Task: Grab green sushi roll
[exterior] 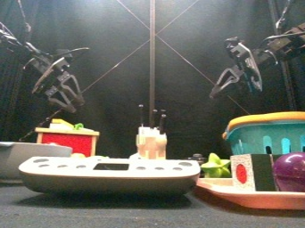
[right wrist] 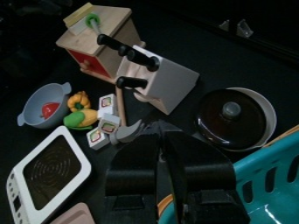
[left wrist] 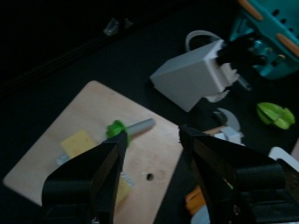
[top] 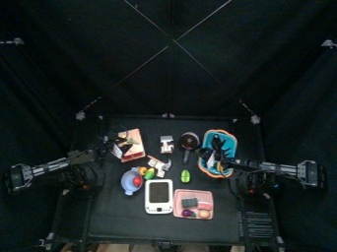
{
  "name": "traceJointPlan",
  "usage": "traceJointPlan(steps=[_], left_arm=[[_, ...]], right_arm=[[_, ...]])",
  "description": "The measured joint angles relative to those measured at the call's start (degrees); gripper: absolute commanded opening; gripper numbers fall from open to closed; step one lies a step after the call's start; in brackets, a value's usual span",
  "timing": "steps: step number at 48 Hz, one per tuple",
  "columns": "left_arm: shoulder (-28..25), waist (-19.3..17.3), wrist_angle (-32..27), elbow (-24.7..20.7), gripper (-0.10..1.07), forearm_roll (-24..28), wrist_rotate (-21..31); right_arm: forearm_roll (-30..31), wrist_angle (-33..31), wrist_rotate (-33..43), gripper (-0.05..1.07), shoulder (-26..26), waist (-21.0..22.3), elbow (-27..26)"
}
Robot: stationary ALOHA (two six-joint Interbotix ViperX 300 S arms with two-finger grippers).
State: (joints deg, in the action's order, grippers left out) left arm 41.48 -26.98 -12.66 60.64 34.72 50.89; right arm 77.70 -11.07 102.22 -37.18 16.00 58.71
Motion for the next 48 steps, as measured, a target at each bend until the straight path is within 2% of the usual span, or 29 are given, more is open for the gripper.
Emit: traceJointPlan(steps=[6,13,23,34,40,48], left_arm=[[0.0,3.6,2.1,-0.6,0.87,0.3,-0.2],[-0.6,9.8,7.5,-0.9,0.87,1.8,-0.3],[-4.7,18.0,14.9,-1.0,0.87,4.5,-0.5],[-6.0,22.4,20.0,-0.7,0.87,6.5,-0.4],[-6.2,23.7,22.2,0.5,0.87,6.6,-0.6],[-6.6,23.9,25.2,2.0,0.87,6.6,-2.0]], right_arm=[[0.0,0.0,0.1,0.46,0.0,0.0,0.0],[0.0,0.0,0.1,0.46,0.0,0.0,0.0],[0.0,0.0,0.1,0.46,0.0,0.0,0.0],[0.2,3.8,-0.3,0.46,0.1,-1.7,0.0],[1.5,8.7,-0.2,0.46,0.1,-6.6,0.0],[1.7,10.4,-0.3,0.46,0.2,-12.6,0.0]])
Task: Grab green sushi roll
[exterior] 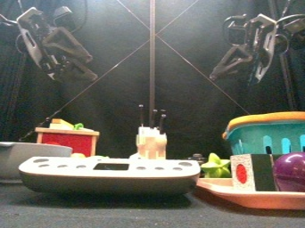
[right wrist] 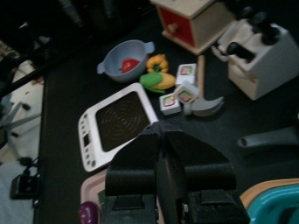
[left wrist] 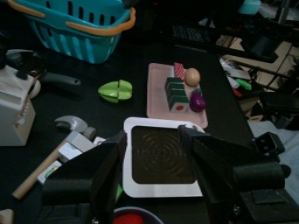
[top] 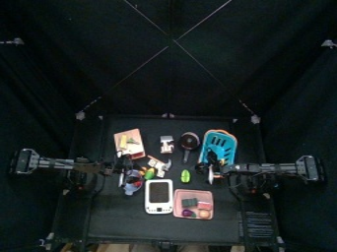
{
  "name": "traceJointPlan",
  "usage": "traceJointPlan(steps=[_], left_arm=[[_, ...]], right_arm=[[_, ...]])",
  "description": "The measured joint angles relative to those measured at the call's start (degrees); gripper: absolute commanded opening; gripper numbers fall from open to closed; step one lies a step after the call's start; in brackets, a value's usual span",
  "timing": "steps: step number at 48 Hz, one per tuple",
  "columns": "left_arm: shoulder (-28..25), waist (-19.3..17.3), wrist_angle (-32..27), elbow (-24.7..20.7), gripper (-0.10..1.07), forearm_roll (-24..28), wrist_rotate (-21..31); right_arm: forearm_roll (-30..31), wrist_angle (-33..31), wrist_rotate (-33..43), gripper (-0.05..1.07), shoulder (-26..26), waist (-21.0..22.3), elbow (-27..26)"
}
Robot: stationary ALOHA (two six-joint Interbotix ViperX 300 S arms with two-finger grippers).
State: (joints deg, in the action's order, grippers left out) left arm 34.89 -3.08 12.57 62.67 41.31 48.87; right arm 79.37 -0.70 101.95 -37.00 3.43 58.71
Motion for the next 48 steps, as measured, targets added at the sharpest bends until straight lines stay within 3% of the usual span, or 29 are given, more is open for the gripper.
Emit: traceJointPlan(steps=[12,21,29,39,48], left_arm=[[0.0,-0.1,1.8,1.4,0.87,-0.1,-6.5],[0.0,-0.2,4.5,2.5,0.87,-0.4,-11.7],[0.0,-2.7,4.8,3.9,0.87,-3.1,-14.9],[0.2,-7.5,5.2,4.0,0.87,-4.4,-17.9],[0.3,-8.0,5.5,4.3,0.87,-5.1,-19.2]], right_arm=[[-0.4,0.1,0.0,0.46,0.4,-8.3,0.1],[-4.1,0.3,0.2,0.46,3.0,-10.8,0.9],[-7.6,0.4,-0.1,0.49,6.5,-14.2,0.8],[-7.2,-1.1,0.0,0.67,10.9,-18.0,0.8],[-6.6,-5.9,-0.1,0.77,14.2,-22.4,-0.2]])
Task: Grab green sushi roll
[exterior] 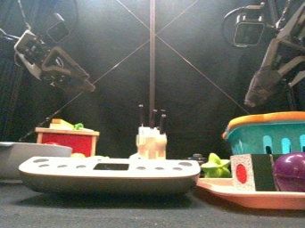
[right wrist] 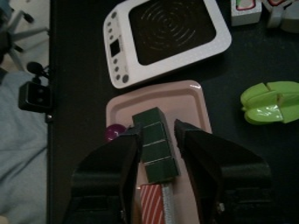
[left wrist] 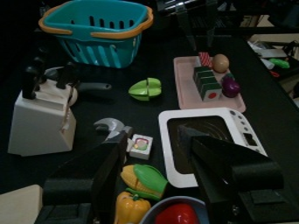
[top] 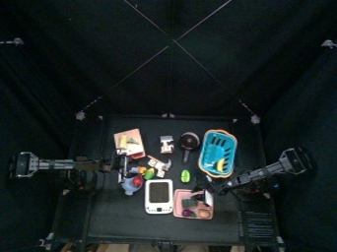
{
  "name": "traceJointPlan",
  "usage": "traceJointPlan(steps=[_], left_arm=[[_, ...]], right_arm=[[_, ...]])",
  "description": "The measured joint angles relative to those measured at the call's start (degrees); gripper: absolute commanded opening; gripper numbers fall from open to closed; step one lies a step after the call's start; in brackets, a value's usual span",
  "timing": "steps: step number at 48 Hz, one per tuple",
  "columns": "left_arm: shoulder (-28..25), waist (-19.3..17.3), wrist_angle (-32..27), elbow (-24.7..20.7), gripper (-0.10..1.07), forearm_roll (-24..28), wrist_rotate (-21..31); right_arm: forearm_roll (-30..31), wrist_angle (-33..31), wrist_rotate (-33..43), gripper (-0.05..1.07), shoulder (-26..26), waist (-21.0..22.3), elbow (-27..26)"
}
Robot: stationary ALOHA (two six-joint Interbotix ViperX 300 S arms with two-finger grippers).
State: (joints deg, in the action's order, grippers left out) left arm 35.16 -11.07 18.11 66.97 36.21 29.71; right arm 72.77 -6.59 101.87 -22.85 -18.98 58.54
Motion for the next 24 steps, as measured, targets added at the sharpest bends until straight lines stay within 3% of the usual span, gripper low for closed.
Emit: traceJointPlan(steps=[12,18,24], left_arm=[[0.1,0.0,0.1,1.7,0.87,-0.1,0.0],[0.1,0.0,0.1,1.8,0.87,-0.2,-0.1],[0.1,0.0,0.1,1.9,0.87,-0.2,-0.1]], right_arm=[[1.1,-8.7,-0.1,0.8,3.7,-5.9,-2.4],[0.8,-14.2,-0.1,0.87,5.4,-8.2,-4.0],[-0.4,-15.2,-0.1,0.94,7.2,-9.8,-4.5]])
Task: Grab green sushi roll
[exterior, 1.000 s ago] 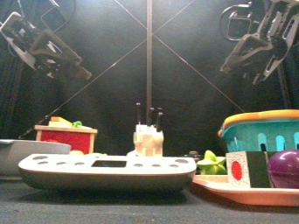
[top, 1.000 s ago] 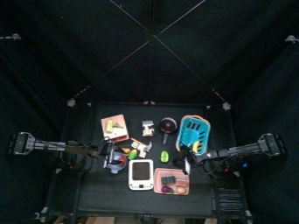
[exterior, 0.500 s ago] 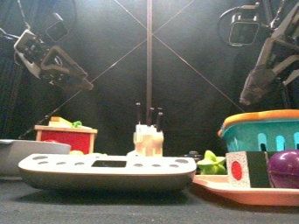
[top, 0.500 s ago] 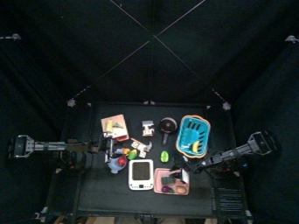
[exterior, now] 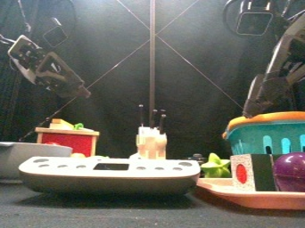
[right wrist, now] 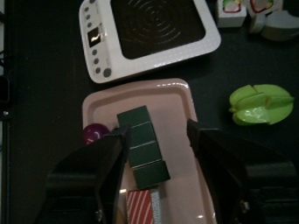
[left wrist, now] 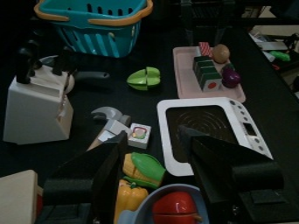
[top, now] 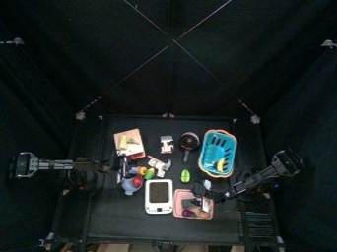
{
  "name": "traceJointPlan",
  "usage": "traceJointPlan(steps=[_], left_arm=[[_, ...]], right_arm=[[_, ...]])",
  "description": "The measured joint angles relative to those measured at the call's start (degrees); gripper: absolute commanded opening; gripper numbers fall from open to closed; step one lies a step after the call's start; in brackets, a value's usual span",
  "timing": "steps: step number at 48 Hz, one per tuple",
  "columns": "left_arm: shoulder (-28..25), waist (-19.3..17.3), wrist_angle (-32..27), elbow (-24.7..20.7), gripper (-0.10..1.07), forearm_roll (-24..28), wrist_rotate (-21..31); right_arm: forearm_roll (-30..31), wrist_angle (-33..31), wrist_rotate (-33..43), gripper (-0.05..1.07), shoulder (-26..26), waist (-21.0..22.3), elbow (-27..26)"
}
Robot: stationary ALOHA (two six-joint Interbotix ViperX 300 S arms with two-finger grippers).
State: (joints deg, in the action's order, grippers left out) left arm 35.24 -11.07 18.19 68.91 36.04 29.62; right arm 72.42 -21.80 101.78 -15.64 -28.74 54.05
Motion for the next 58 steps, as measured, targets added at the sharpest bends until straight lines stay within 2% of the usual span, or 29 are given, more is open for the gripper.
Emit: traceJointPlan(steps=[12,58], left_arm=[[0.0,0.0,-0.1,0.5,0.87,-1.1,0.0],[0.1,-0.1,-0.3,1.2,0.87,-1.4,0.0]], right_arm=[[-2.9,0.6,0.0,0.97,3.6,-2.4,-1.1],[-1.3,3.3,0.0,0.95,12.1,-0.8,-1.4]])
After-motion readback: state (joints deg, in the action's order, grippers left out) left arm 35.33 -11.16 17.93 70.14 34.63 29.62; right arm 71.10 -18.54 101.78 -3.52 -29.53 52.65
